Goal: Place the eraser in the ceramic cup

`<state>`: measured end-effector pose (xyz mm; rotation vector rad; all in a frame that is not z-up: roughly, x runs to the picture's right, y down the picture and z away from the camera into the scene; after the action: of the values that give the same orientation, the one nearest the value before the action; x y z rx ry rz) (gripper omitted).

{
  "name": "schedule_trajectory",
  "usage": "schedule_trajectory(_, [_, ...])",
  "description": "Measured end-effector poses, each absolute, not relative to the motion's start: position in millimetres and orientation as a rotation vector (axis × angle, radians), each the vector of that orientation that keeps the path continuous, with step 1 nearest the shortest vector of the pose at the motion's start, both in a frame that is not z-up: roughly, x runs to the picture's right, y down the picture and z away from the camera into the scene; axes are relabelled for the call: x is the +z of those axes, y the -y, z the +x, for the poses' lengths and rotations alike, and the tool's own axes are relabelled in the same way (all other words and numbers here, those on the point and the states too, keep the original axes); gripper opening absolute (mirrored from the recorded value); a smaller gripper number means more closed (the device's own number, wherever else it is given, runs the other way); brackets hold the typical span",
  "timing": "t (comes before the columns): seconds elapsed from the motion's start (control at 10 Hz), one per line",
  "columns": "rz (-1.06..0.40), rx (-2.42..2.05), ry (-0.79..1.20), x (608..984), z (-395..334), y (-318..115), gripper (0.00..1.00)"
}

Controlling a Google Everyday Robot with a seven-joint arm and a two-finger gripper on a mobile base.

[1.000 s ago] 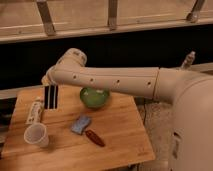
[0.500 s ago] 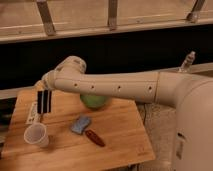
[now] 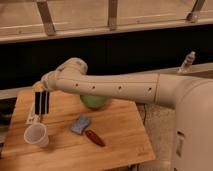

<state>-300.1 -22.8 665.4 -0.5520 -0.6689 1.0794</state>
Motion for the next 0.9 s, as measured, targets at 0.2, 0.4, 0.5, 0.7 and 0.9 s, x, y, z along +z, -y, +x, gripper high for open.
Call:
schedule_trajectory(0.2, [-0.548,1.062,0.676,663,-302,25,0.00])
schedule_trajectory(0.4, [-0.551,1.022,0.693,650,-321,19,0.00])
schedule_trajectory(0.5, [-0.551,1.005,0.703,639,-331,14,0.00])
schedule_trajectory(0.7, [-0.557,0.983,0.722,625,-344,6,0.00])
schedule_trajectory(0.9, [-0.564,0.965,0.743,613,-353,-2,0.00])
